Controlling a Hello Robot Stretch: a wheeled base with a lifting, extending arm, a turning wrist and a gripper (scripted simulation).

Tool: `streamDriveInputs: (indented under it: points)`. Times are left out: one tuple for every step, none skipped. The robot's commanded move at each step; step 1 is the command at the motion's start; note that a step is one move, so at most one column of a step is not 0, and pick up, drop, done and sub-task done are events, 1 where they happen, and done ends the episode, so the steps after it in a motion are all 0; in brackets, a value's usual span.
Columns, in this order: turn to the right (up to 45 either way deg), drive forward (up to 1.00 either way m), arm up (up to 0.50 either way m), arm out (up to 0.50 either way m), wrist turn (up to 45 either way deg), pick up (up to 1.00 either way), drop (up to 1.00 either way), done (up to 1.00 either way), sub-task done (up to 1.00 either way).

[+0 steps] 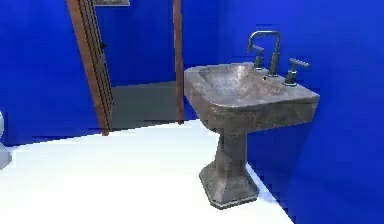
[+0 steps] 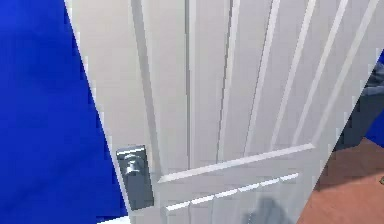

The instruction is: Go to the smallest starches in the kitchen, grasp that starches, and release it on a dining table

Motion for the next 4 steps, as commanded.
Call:
streamDriveInputs:
  points:
    - [-18.0,0.0,0.0,0.0,0.0,0.0,0.0,0.0,0.0]
    - [0.0,0.8,0.0,0.0,0.0,0.0,0.0,0.0,0.0]
    - [3.0,0.0,0.0,0.0,0.0,0.0,0.0,0.0,0.0]
    - [-45.0,0.0,0.0,0.0,0.0,0.0,0.0,0.0,0.0]
